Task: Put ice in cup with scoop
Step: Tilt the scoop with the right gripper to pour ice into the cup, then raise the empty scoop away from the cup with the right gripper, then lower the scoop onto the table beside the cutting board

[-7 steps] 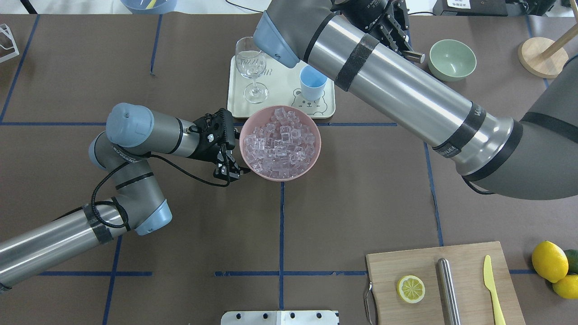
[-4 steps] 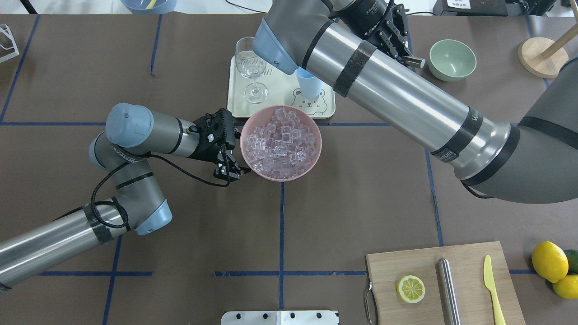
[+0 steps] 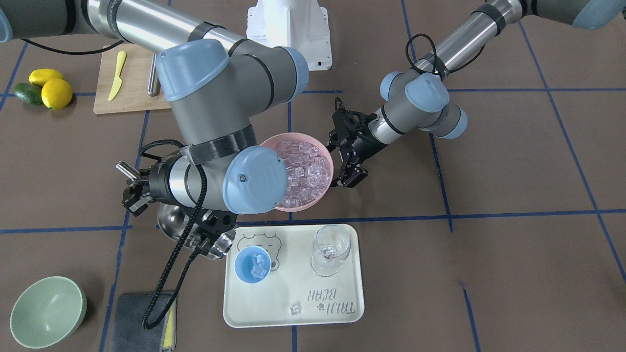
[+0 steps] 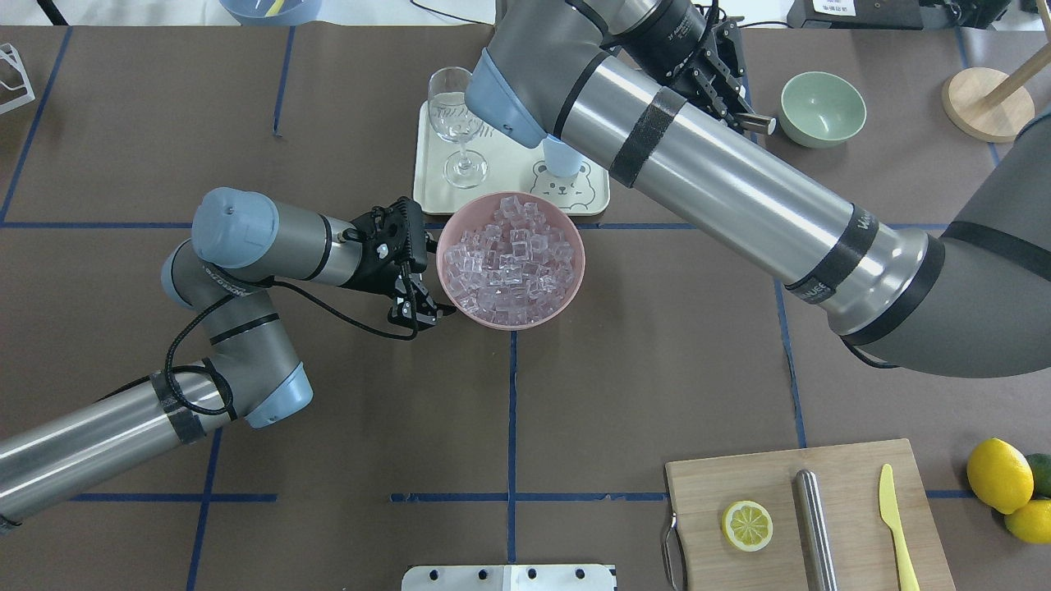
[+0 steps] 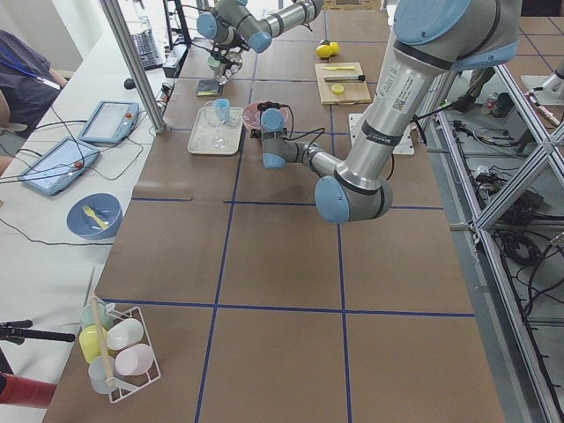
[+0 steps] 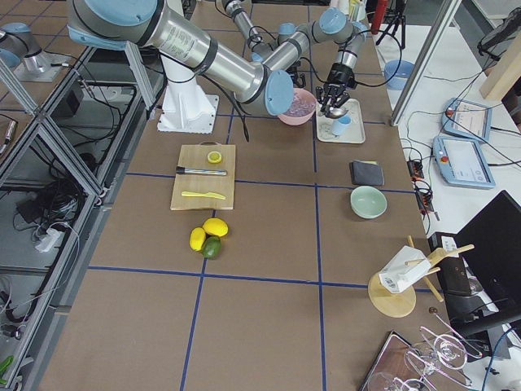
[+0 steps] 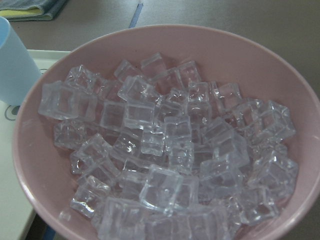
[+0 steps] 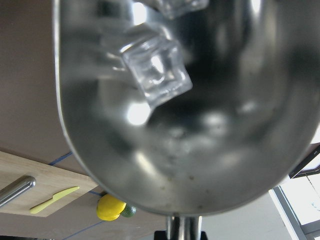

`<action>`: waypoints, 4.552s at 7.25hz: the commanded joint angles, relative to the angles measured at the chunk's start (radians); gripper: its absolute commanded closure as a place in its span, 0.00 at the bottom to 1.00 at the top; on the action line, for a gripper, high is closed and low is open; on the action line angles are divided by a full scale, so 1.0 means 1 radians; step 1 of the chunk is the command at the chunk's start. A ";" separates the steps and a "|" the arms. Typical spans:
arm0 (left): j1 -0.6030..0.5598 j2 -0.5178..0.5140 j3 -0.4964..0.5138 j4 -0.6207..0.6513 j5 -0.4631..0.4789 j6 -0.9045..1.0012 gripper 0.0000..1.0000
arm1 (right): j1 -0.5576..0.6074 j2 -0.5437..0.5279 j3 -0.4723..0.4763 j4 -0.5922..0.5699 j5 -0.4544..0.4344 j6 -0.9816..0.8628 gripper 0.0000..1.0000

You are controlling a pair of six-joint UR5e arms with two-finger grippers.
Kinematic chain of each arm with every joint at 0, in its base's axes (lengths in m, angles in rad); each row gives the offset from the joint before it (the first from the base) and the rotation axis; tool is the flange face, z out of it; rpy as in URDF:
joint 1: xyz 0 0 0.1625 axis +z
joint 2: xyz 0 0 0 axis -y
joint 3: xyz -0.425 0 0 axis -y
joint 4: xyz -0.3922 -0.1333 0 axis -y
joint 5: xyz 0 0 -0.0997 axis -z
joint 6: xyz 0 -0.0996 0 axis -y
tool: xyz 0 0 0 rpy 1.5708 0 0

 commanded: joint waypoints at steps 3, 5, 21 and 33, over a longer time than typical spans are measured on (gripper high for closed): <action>0.000 0.000 0.000 0.000 0.000 0.001 0.00 | -0.023 0.001 0.009 -0.058 0.000 -0.002 1.00; 0.000 0.000 0.000 0.000 0.000 0.001 0.00 | -0.023 -0.001 0.010 -0.058 0.000 -0.002 1.00; -0.005 0.009 -0.002 0.000 -0.003 -0.001 0.00 | 0.176 -0.679 0.934 0.067 0.521 0.620 1.00; 0.000 0.011 0.002 0.005 -0.002 0.001 0.00 | -0.089 -1.226 0.877 0.885 0.552 1.130 1.00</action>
